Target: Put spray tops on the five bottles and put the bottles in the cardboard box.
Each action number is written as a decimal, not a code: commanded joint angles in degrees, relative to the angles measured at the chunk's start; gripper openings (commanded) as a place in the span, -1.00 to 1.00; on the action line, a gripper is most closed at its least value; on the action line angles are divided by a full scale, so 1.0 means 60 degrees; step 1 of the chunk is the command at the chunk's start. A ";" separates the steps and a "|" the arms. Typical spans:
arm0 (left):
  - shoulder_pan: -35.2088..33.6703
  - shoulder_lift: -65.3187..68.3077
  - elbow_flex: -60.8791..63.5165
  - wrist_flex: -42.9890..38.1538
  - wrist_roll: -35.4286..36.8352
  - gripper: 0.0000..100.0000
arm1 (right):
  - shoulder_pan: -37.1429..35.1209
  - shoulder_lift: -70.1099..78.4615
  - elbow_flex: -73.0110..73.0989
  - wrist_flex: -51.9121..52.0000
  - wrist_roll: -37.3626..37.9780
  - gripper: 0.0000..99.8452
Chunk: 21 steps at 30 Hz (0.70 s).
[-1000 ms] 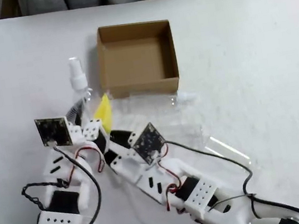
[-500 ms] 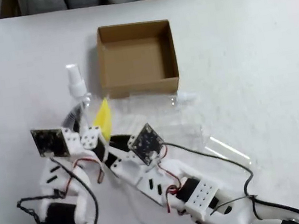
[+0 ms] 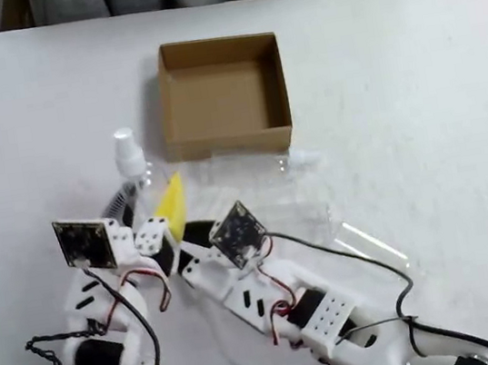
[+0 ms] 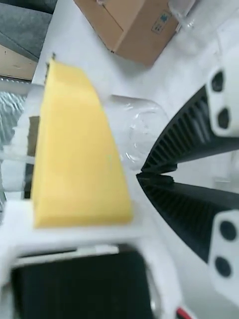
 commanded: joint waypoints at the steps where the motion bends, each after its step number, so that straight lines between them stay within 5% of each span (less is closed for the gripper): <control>1: 0.0667 -0.0256 -0.0469 0.0249 -0.0278 -0.95 | 0.1297 -0.0037 -0.0674 -0.0447 -0.0117 -0.97; 15: 0.0579 -0.0256 -0.0469 -0.0073 -0.0264 -0.95 | 0.1326 -0.0037 -0.0645 -0.0403 -0.0044 -0.97; 21: -0.0300 -0.0242 0.0103 -0.1817 -0.0249 -0.95 | 0.1780 -0.0066 -0.0967 0.0960 -0.0029 -0.97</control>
